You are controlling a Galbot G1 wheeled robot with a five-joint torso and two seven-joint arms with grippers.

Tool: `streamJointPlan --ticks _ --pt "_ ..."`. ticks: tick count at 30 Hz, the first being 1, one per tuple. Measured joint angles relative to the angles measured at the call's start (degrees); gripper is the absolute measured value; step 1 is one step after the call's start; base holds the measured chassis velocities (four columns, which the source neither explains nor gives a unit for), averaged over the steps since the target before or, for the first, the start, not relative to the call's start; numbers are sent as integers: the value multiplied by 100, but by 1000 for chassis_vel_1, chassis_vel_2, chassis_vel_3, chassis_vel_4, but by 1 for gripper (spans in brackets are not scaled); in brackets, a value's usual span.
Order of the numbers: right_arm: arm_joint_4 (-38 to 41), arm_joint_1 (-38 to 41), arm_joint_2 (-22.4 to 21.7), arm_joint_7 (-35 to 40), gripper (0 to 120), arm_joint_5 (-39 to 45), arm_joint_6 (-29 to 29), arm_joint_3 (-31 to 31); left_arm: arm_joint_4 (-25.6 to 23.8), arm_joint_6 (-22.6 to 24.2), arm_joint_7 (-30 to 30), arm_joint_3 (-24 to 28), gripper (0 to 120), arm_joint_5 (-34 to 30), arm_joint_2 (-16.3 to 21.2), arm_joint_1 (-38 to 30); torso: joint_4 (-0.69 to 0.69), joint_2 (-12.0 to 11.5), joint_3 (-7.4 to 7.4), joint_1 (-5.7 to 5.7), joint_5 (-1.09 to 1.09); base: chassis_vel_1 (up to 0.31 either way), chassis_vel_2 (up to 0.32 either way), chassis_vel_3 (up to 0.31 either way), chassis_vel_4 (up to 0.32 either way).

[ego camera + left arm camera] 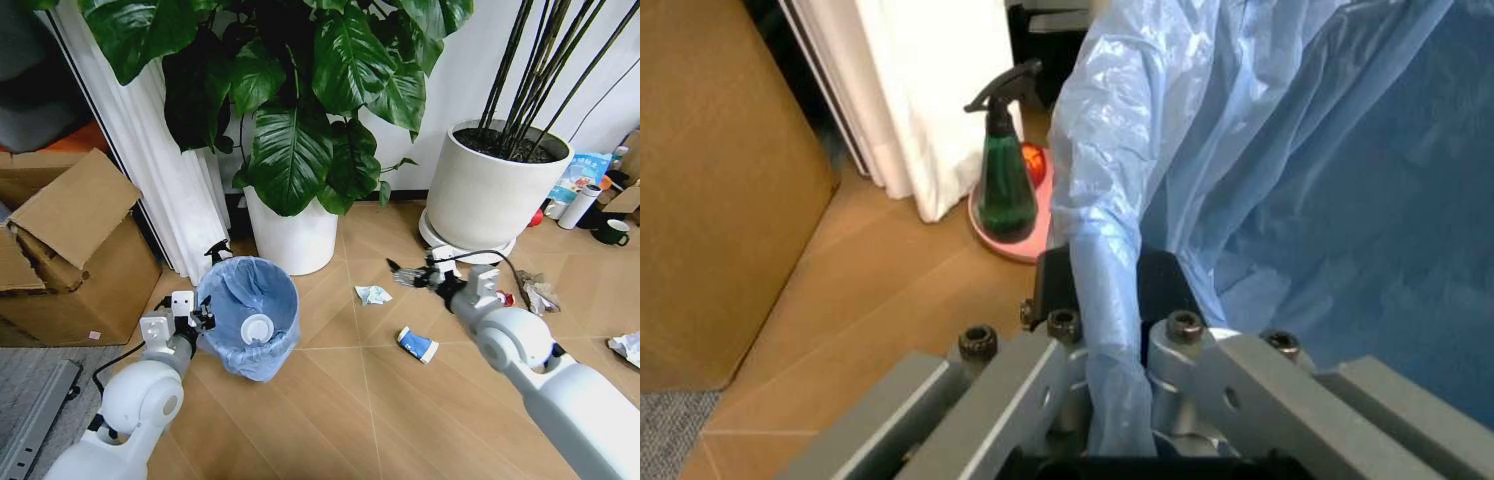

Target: Pick up the trash bin and place the garbage on the floor into it.

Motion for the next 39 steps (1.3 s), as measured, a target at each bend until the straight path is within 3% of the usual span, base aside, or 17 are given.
streamJointPlan --ticks 12,39 --pt "-50 -600 159 -197 100 -301 215 385 -60 -16 -3 12 0 21 22 93 1 0 0 0 -1 0 0 0 0" --pt "-217 -538 253 -238 100 -414 360 116 -156 -115 10 6 0 42 14 183 0 0 1 1 -2 -86 -91 91 82"
